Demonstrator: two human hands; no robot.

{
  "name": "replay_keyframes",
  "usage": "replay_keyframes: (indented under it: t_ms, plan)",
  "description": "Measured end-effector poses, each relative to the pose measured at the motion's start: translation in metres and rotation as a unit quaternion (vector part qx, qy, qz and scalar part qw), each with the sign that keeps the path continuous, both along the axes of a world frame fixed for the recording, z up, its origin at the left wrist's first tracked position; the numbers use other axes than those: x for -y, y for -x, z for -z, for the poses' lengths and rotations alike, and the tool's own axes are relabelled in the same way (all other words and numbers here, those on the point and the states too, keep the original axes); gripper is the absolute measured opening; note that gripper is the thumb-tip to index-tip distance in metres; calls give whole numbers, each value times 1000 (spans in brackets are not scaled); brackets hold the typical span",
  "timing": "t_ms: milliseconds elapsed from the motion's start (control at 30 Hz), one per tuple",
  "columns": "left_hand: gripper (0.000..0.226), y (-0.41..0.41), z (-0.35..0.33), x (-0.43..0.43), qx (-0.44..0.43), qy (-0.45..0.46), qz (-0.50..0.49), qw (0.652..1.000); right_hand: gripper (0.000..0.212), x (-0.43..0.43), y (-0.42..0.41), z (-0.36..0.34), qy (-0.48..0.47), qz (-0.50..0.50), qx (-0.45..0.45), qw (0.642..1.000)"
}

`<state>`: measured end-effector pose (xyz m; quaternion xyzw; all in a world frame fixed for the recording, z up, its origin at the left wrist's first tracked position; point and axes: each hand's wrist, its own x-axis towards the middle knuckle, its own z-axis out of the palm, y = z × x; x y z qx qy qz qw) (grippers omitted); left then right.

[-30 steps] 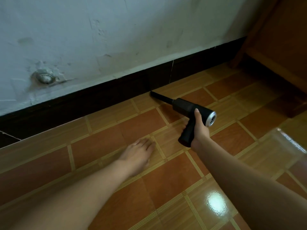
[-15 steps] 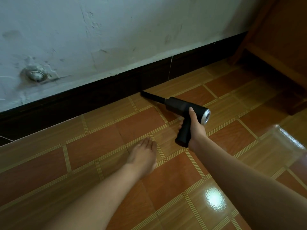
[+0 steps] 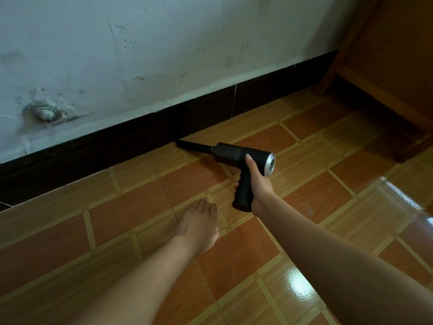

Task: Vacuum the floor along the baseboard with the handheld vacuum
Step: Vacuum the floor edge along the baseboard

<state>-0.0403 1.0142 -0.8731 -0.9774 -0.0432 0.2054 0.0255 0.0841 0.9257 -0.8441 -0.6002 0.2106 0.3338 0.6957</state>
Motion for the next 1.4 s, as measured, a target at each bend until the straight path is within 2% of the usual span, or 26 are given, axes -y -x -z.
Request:
replay_keyframes:
  t_ms: [167, 333, 500, 667, 800, 967, 1400]
  plan:
    - [64, -1, -1, 1, -1, -3, -2, 1000, 47, 6, -7, 1, -12, 28, 5, 1000]
    - [65, -3, -2, 1, -7, -2, 1, 1000, 57, 13, -15, 2, -19, 45, 4, 999]
    - [63, -4, -4, 1, -10, -1, 8, 1000, 55, 18, -20, 0, -30, 74, 3, 997]
    - [59, -15, -11, -4, 18, -3, 26, 999, 57, 26, -30, 0, -39, 94, -2, 995]
    - [59, -33, -17, 0, 43, 3, 28, 999, 61, 38, -41, 2, -35, 118, -9, 992]
    - [64, -66, -16, 21, 63, 56, 48, 995, 60, 64, -64, 2, -20, 171, -10, 985]
    - [68, -145, -4, 48, 42, 89, 14, 995, 52, 107, -152, -3, -47, 292, 23, 955]
